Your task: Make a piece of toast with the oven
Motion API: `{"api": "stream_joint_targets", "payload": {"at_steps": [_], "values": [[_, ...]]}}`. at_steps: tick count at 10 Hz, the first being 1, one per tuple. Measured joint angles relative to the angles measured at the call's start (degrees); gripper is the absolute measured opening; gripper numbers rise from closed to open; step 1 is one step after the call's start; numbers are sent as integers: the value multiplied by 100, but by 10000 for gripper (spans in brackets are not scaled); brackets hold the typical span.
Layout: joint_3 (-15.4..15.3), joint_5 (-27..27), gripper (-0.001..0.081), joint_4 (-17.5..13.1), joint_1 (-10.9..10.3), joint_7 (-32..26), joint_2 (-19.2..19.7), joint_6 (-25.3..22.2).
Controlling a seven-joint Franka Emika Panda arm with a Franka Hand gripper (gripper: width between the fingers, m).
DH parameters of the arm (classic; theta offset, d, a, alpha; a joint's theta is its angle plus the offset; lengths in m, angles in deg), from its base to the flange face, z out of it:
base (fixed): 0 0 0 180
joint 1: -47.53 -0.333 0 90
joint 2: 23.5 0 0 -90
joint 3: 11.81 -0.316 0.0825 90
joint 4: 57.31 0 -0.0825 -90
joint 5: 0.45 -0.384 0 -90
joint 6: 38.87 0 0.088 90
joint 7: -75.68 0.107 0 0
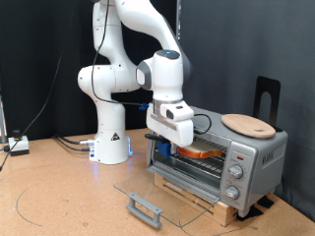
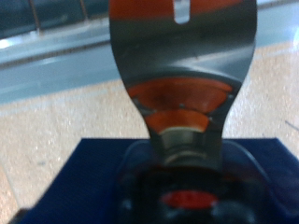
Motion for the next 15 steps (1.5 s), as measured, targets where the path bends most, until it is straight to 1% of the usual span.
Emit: {"api": "stream_joint_targets", "payload": {"at_steps": [2, 5, 8, 11, 12, 13, 15], "values": [[156, 22, 391, 0, 136, -336, -21, -54], [486, 21, 391, 1, 298, -866, -123, -353], [671, 22, 391, -1, 475, -1040, -182, -503], [788, 18, 391, -3, 564, -1137, -196, -528], [843, -112, 391, -3, 572, -1143, -203, -527], [956, -421, 391, -16, 564, -1277, -247, -630], [1280, -1026, 391, -73, 565, -1725, -475, -937]]}}
